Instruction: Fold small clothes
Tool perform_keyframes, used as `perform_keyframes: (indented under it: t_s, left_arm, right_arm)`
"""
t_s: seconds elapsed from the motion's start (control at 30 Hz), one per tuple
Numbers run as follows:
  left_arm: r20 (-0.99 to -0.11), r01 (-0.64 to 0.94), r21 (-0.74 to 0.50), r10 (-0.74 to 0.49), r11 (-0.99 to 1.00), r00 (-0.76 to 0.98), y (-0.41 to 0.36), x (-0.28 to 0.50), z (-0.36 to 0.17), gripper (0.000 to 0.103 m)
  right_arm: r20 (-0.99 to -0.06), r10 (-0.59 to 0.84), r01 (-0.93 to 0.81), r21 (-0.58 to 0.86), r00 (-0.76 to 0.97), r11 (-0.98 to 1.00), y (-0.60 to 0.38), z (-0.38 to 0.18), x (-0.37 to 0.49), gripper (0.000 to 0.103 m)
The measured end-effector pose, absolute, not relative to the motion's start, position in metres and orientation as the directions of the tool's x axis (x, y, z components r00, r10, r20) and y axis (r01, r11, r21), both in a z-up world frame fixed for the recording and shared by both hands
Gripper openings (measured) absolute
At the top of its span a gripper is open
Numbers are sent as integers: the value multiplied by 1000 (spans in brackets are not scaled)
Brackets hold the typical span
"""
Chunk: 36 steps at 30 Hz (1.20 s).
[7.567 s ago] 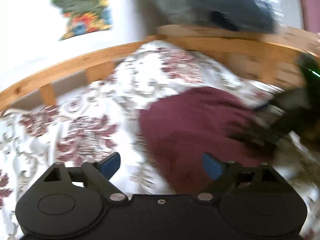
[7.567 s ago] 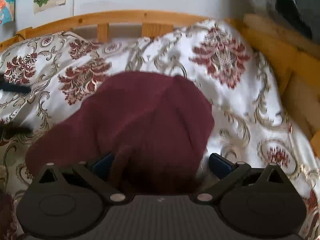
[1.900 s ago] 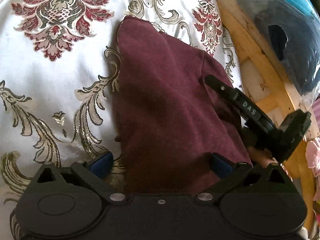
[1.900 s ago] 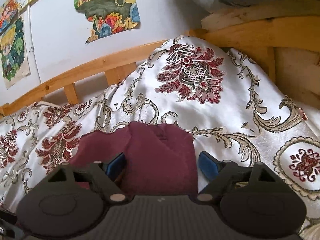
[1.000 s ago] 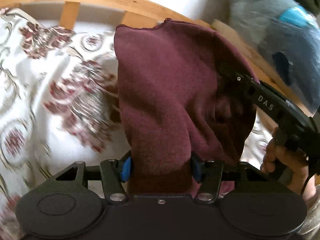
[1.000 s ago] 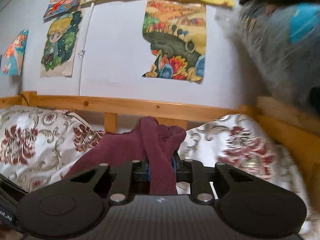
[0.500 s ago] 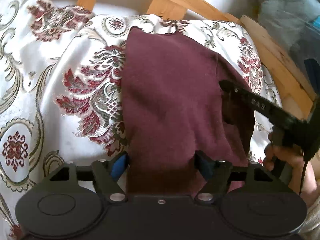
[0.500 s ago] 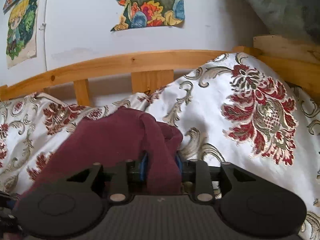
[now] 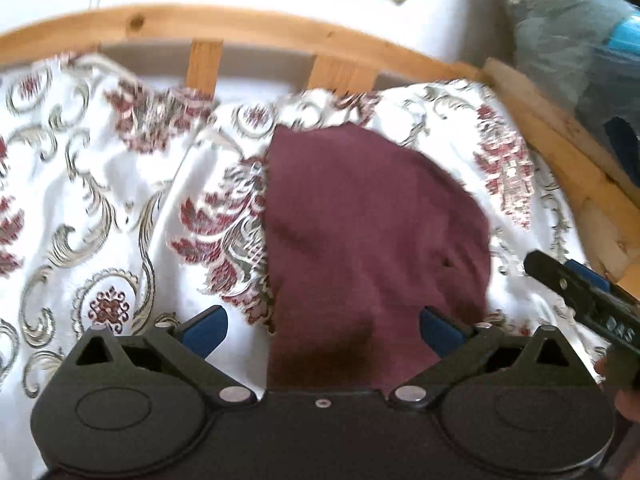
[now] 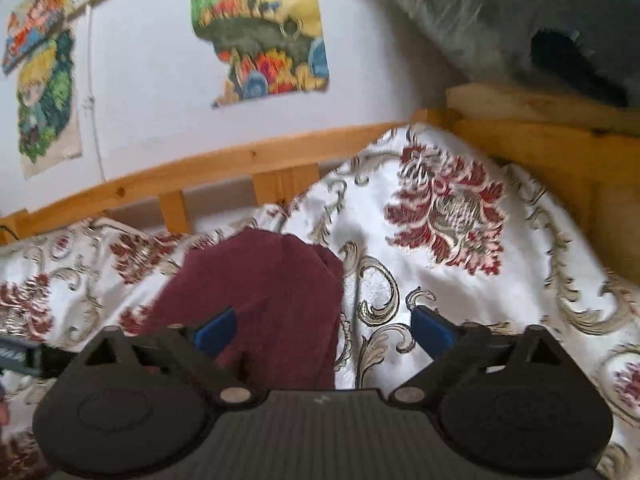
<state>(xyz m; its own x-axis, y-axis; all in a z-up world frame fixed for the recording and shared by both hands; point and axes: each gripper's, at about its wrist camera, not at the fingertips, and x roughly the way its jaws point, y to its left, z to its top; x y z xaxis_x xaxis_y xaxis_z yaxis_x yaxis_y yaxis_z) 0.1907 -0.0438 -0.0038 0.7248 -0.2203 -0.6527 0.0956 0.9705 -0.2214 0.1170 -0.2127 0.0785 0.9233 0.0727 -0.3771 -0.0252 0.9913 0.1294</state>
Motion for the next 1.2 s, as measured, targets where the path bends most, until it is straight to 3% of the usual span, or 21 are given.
perform_keyframes:
  t_s: [0.33, 0.67, 1.2]
  left_arm:
    - [-556, 193, -158, -249, 968, 793, -51, 108, 31, 102]
    - [-493, 145, -114, -183, 983, 851, -17, 41, 40, 102]
    - [-484, 66, -82, -98, 994, 869, 8, -6, 13, 102]
  right_arm:
    - [-303, 45, -10, 115, 952, 993, -190, 116, 24, 103]
    - [-251, 48, -26, 92, 967, 995, -154, 127, -44, 103]
    - [-269, -17, 57, 142, 963, 988, -148, 105, -90, 103]
